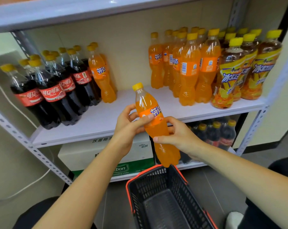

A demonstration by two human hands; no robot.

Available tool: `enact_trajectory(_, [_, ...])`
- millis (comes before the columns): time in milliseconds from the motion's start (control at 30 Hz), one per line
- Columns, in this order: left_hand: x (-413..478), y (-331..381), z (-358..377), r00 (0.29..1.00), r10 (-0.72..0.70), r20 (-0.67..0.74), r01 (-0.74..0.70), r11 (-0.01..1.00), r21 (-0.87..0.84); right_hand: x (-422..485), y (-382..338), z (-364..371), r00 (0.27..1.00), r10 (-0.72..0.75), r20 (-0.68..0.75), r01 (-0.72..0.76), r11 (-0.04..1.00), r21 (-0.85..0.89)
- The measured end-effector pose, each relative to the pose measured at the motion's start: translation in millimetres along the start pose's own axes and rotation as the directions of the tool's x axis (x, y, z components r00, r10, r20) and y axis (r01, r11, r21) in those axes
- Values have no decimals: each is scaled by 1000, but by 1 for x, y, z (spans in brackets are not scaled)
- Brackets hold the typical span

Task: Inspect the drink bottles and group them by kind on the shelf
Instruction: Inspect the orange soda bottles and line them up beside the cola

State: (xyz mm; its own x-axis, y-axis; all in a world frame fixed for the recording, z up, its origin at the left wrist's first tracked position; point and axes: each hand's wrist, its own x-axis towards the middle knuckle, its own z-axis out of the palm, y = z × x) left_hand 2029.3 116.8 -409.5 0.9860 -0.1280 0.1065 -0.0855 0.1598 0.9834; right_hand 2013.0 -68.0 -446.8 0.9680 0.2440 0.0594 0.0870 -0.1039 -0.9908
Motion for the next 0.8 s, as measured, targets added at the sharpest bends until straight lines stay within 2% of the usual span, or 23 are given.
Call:
enact_trajectory(100, [1, -1, 1, 999, -29, 31, 30, 999, -43, 0, 0, -2, 999, -30, 37, 29, 999, 37])
enact_trajectory(300, [2, -1, 5, 999, -3, 38, -2, 991, 133, -2, 4, 2, 994, -86, -66, 81, 994, -72])
enact_trajectory(533, [2, 0, 9, 999, 18, 46, -23, 994, 105, -1, 9, -1, 996, -65, -55, 59, 992, -107])
enact_trajectory(667, [5, 7, 4, 988, 146, -42, -142, 987, 80, 0, 16, 0, 996, -82, -45, 71, 975, -212])
enact_trajectory(800, [1, 14, -4, 953, 301, 24, -301, 936, 182, 1, 22, -3, 993, -119, -15, 109, 947, -302])
